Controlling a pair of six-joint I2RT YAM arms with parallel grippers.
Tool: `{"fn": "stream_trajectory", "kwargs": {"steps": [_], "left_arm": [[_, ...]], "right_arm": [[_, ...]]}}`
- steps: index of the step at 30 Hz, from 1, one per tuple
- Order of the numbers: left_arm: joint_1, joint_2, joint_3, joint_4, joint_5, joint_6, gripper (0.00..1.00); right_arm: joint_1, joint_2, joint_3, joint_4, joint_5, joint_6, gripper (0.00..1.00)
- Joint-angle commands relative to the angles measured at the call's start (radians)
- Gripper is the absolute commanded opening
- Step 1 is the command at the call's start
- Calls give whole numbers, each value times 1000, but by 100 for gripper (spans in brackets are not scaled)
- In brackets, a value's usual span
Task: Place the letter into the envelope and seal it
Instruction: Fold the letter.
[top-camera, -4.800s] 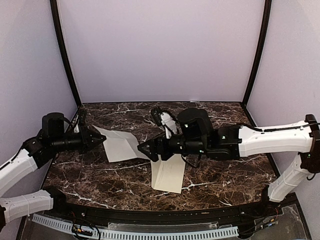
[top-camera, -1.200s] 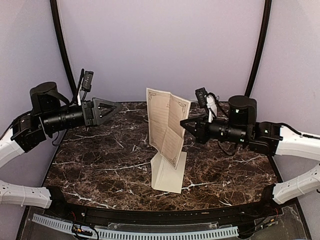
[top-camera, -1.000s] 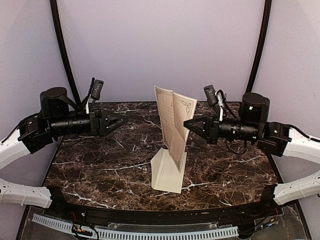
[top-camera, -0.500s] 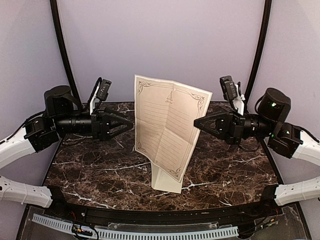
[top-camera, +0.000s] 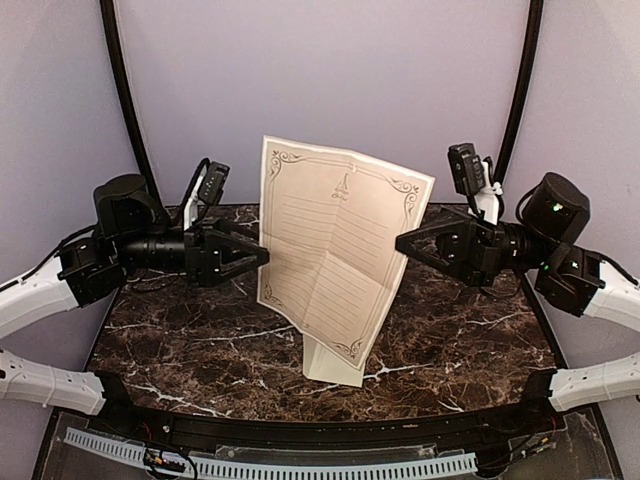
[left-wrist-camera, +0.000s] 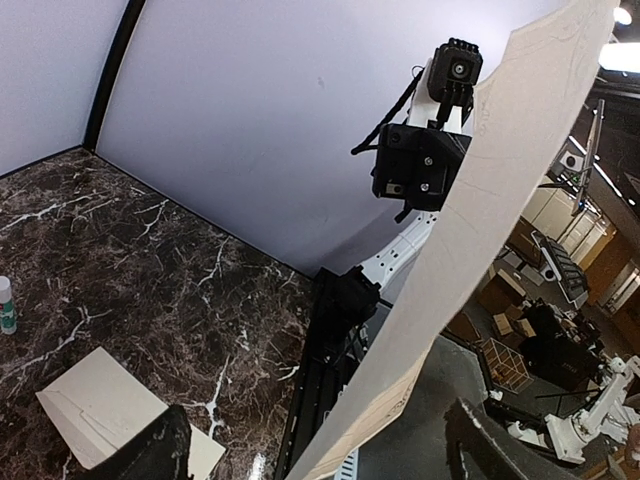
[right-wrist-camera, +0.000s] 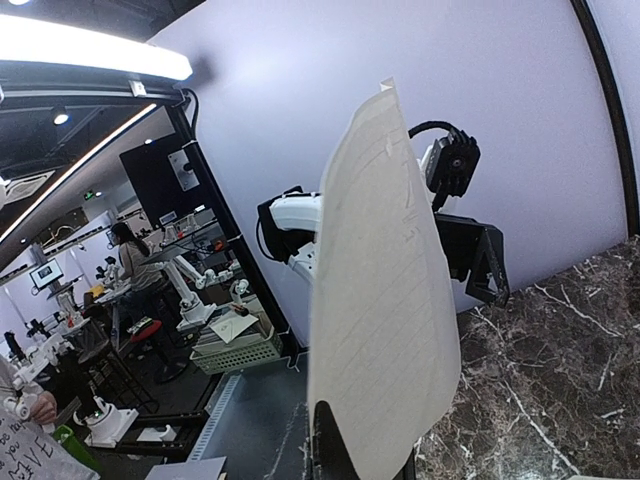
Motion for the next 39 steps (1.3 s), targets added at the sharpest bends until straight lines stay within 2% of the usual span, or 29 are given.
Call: {"fn": "stream_trajectory", "kwargs": {"steps": [1,5,14,16,23,30,35,39], "left_arm": [[2,18,-15,82,55,-20,82],[2,45,-13,111,109,-34,66],[2,33,-47,144,119,-66,30],[2,31,-52,146,119,-70,27],[2,24,-60,151,116,-78,25],[2,21,-64,163,121,-92,13],[2,20,-67,160,114,-94,0],[2,15,-70,155,91,-86,0]], "right_arm": [[-5,6,4,55,-28,23,0],[-5,12,9,56,-28,23,0],[-5,11,7,40,6,16,0],[-5,12,7,35,11,14,0],[-5,8,9,-4,64,-4,0],[-5,15,6,-26,82,-11,0],[-6,15,4,-37,96,-17,0],[-6,11,3,-49,107,-22,0]]}}
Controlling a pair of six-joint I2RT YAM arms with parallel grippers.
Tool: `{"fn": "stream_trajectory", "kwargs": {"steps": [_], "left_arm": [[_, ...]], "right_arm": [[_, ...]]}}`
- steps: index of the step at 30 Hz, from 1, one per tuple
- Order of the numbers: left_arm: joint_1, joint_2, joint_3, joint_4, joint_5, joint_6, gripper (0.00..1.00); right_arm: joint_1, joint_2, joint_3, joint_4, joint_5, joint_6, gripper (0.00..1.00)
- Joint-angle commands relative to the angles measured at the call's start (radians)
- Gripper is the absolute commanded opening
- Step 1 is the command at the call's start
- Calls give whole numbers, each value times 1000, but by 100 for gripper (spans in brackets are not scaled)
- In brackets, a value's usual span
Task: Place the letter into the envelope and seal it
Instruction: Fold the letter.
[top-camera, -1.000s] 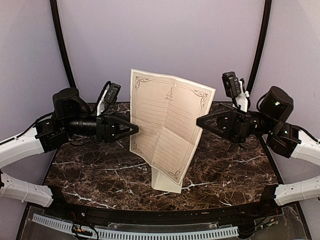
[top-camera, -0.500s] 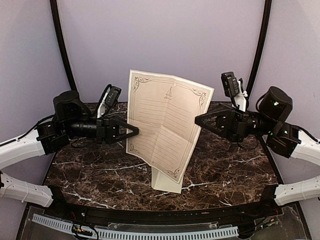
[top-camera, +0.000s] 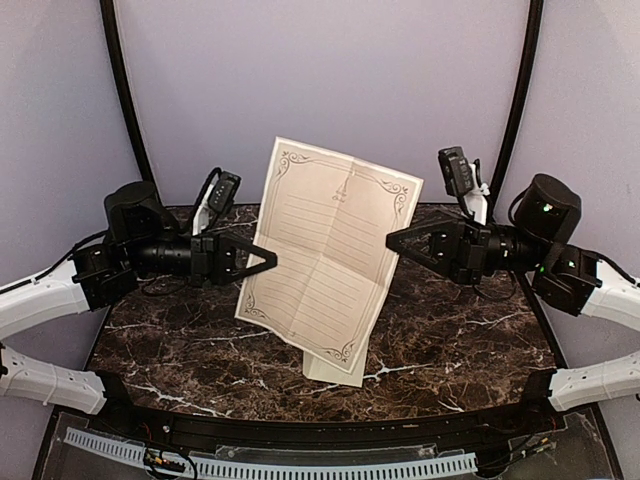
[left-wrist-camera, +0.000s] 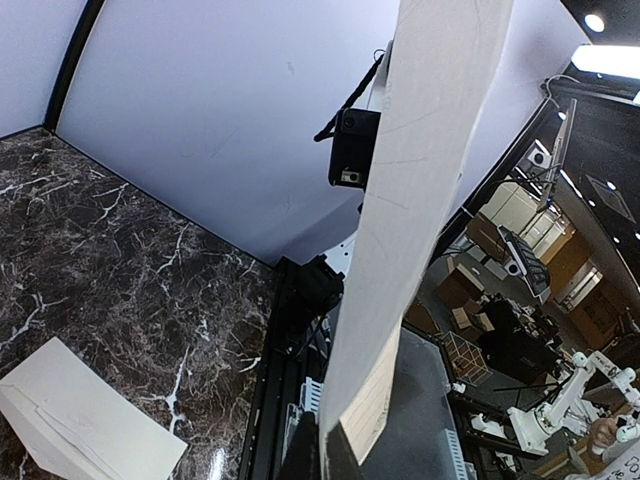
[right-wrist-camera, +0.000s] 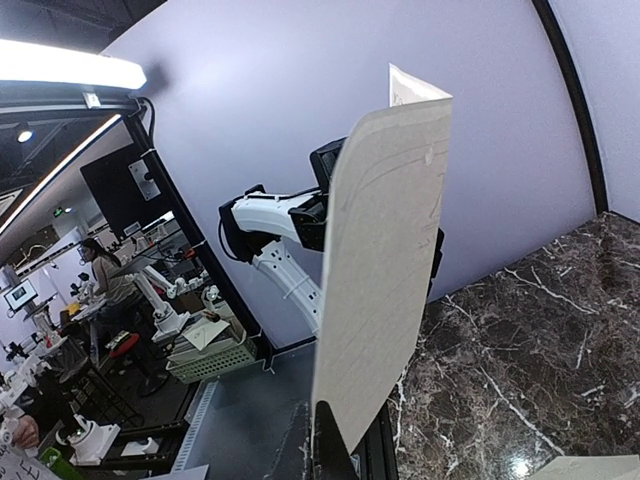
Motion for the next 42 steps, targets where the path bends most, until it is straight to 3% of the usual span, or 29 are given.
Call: {"fn": "stream_trajectory", "kwargs": {"steps": [1,3,4,6,8,12,16,26,33,38,42], "left_arm": [[2,-36,-18,18,-22,11,0],[2,-48,-21,13,-43,20,0],[2,-52,-23,13,-52,23,0],[2,-63,-25,12,-60,25,0],[2,-72,-26,9,-59,25,0],[2,-90,-26,-12,-52,30,0],[2,-104,-32,-37,-46,39,0],[2,-122,-45,-93,-26,69,0],[2,-111,-39,-135,13,95,0],[3,-88,-27,-150,55,109,0],[2,-61,-8,-166,82,118,0]], "right_arm": [[-6,-8,3,-2,29,-15,0],[-6,-14,3,-12,47,-15,0],[-7,-18,3,-18,60,-16,7],[-7,-30,1,-30,93,-18,36],[-10,-48,-4,-40,134,-17,54],[-23,-101,-17,-65,255,-16,77],[-30,-166,-21,-89,370,-23,90],[-34,-190,63,-175,451,-62,99],[-34,-128,108,-264,460,-62,99],[-33,-20,138,-322,393,-66,99],[-30,28,112,-258,289,-61,99]]}}
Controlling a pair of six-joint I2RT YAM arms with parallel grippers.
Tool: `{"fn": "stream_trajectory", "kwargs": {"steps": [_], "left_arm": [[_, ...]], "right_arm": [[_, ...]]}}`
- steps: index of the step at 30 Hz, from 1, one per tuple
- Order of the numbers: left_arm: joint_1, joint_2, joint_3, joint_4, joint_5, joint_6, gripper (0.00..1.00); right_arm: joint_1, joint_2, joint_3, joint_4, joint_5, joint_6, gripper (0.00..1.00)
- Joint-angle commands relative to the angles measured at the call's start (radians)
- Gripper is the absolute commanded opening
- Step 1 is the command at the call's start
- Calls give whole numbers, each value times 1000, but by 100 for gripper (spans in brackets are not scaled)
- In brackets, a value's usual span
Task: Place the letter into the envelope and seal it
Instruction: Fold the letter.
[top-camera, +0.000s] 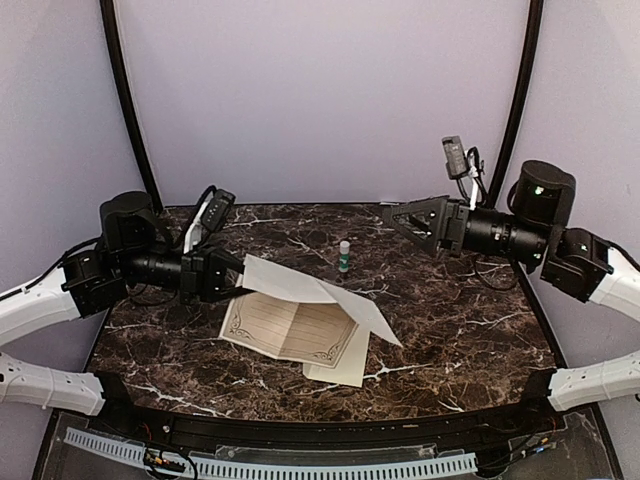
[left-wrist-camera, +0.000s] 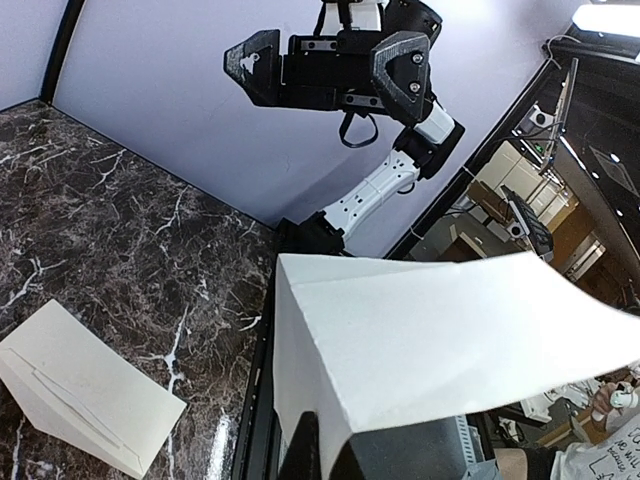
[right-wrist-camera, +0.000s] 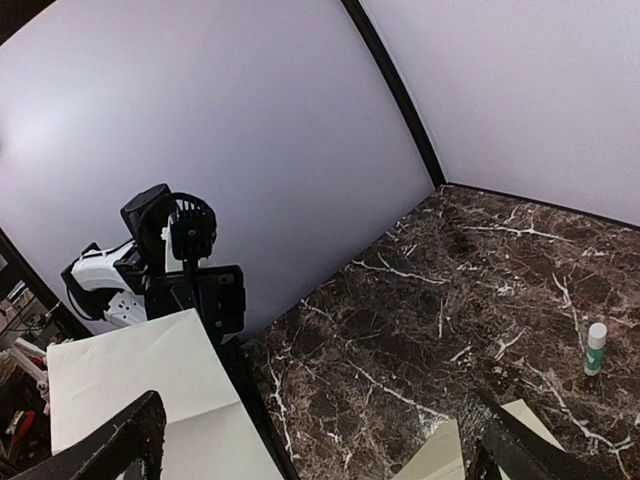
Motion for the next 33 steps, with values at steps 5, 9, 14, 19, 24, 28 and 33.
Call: {"fn": "stream_trajectory", "kwargs": {"steps": [5,9,14,19,24,28,33], "left_arm": [[2,43,46,-30,78,32,0],[2,53,50,-11,97,23,0],[2,68,59,5,130,7,0],[2,73,66,5,147,5,0],[2,73,65,10,165,-9,0],[2,74,65,16,174,-15,0],[2,74,54,28,176,-21,0]], "right_arm": [[15,87,14,34,-185,-34,97],[32,123,18,17,-219,-42,93],[82,164,9,38,-255,-40,84],[116,225,36,33,-291,-48,71],[141,281,58,41,-341,-57,58],[148,304,58,71,-384,-39,50],[161,328,71,99,-409,-33,42]]}}
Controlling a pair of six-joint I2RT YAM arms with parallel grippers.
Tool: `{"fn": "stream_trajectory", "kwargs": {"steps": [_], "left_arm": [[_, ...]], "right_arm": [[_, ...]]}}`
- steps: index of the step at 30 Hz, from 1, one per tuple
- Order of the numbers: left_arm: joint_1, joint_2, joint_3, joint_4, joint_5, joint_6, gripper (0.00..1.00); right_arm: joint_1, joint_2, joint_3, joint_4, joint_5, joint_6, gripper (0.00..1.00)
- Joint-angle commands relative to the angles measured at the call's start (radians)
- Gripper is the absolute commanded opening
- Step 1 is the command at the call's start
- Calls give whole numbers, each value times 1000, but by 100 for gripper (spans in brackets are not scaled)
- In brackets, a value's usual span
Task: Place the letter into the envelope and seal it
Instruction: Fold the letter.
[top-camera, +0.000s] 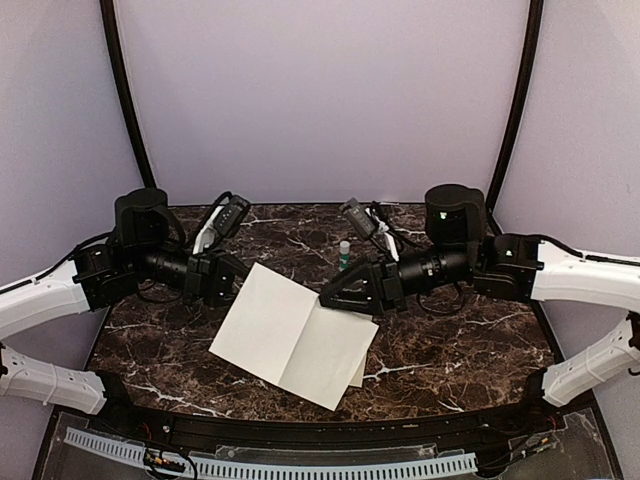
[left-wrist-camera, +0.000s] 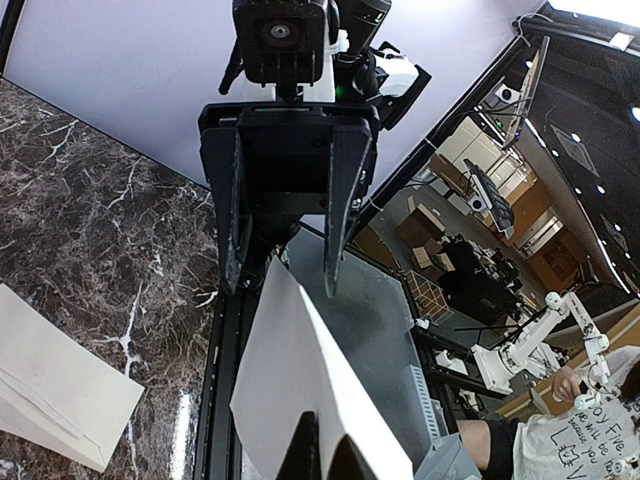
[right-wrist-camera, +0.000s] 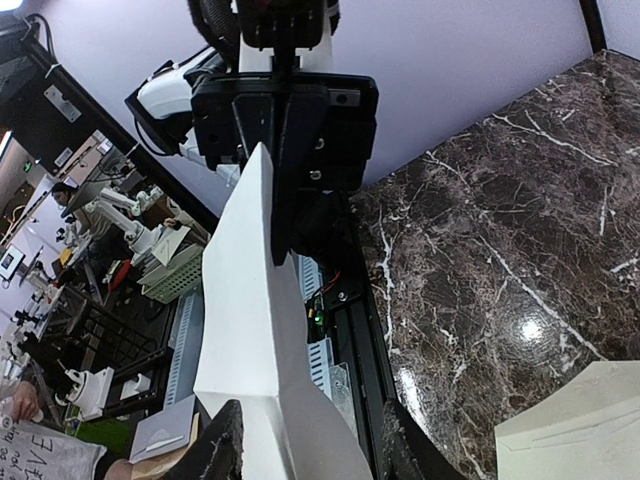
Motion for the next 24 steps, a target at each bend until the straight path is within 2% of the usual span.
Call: {"fn": "stream_trajectory", "kwargs": {"steps": [1,12,19,22,24], "left_arm": [[2,-3,18,41,32,-13,0],[2,20,13,67,59,-23,0],[2,31,21,55,53,-12,0],[2,32,28,45,38,-4,0],[2,26,41,13,-2,14,9]], "right_arm": [[19,16,43,68,-50,5,42],[34,59,55,95,-112,20,23],[45,76,60,102,-146,19,0],[45,58,47,111,-132,17,0],[45,38,35,120,-112,15,0]]}}
